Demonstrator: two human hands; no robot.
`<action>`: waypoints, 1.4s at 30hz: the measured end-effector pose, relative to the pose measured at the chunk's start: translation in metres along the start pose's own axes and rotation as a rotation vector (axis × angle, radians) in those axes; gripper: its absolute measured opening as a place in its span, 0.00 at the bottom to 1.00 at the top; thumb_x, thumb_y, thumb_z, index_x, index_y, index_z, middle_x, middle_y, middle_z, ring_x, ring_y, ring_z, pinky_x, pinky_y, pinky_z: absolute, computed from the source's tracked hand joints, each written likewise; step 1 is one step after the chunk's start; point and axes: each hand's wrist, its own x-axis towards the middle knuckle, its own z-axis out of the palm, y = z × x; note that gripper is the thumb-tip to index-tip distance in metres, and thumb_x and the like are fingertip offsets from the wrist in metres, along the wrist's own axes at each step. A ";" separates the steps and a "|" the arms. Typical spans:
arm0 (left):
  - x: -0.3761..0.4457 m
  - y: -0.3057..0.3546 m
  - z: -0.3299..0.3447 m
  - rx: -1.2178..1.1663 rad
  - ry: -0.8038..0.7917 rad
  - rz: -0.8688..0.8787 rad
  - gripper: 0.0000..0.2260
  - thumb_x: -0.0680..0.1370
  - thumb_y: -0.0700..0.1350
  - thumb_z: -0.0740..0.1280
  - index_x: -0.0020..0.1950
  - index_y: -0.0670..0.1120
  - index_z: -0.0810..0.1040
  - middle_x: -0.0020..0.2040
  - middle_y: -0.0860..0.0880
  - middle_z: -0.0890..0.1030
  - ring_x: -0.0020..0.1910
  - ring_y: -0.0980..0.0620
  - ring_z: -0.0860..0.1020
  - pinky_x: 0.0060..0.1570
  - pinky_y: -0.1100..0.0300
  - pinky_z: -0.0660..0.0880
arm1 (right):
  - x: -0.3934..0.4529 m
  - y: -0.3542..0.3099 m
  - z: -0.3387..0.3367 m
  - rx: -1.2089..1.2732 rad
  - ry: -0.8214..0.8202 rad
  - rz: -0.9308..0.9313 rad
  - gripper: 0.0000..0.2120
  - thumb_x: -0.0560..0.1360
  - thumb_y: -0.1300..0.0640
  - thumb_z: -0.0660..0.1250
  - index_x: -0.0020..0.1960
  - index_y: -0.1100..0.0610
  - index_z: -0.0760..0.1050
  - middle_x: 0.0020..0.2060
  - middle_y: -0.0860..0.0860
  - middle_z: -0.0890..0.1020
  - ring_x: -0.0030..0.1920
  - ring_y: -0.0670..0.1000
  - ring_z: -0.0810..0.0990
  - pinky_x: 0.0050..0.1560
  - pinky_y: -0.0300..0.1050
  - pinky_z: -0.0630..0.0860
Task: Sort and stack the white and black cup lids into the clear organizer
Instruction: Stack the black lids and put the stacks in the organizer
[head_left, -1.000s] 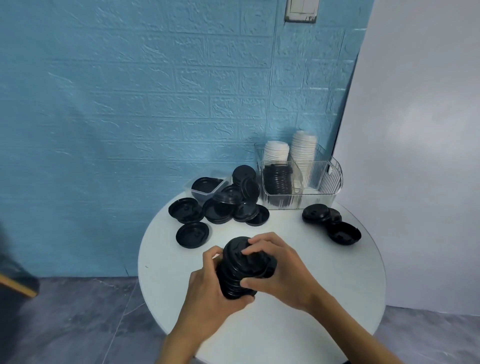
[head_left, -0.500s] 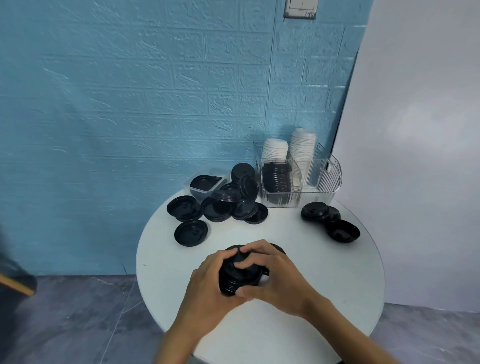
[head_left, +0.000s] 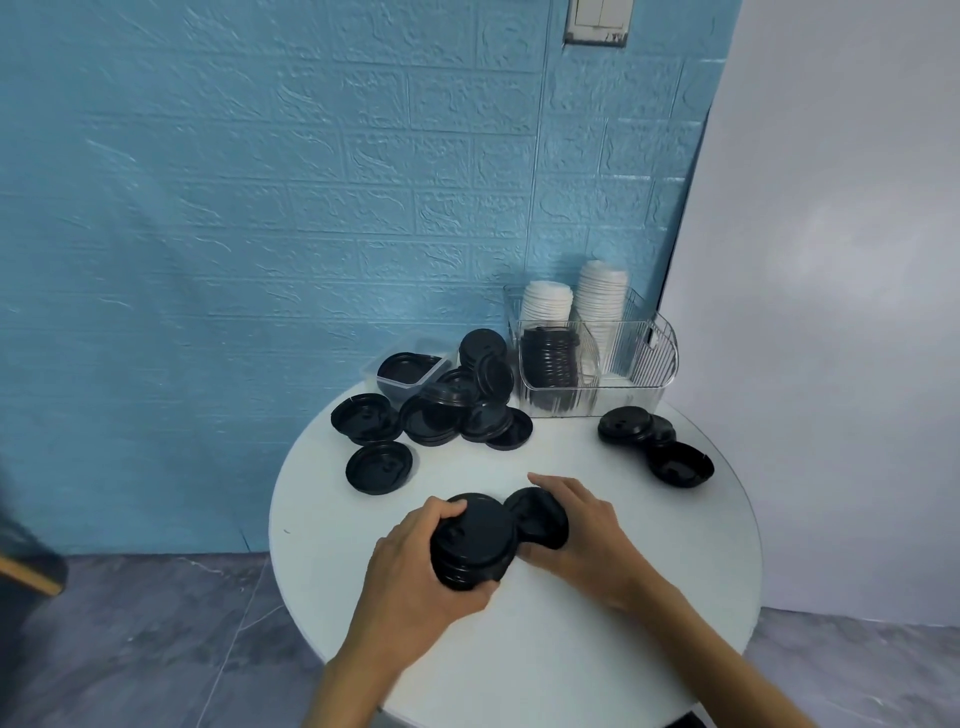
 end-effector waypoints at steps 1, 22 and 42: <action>0.001 -0.001 -0.001 -0.035 0.015 -0.025 0.32 0.59 0.63 0.79 0.59 0.69 0.69 0.53 0.68 0.80 0.53 0.65 0.79 0.52 0.65 0.76 | 0.001 -0.001 0.002 -0.028 0.023 -0.009 0.36 0.70 0.38 0.72 0.75 0.39 0.63 0.69 0.36 0.68 0.68 0.42 0.65 0.71 0.43 0.56; 0.020 0.004 0.012 -0.178 -0.020 -0.024 0.35 0.57 0.57 0.81 0.61 0.66 0.72 0.57 0.69 0.80 0.56 0.65 0.79 0.52 0.68 0.75 | -0.007 -0.015 0.015 0.232 -0.043 -0.104 0.56 0.58 0.39 0.83 0.79 0.42 0.57 0.66 0.30 0.67 0.62 0.33 0.71 0.66 0.36 0.70; 0.014 -0.004 0.014 -0.106 -0.120 -0.030 0.35 0.59 0.62 0.79 0.63 0.73 0.70 0.57 0.66 0.77 0.62 0.57 0.74 0.66 0.51 0.73 | -0.006 0.048 -0.060 0.080 0.454 -0.008 0.22 0.71 0.48 0.79 0.63 0.51 0.81 0.59 0.45 0.81 0.59 0.46 0.79 0.64 0.46 0.74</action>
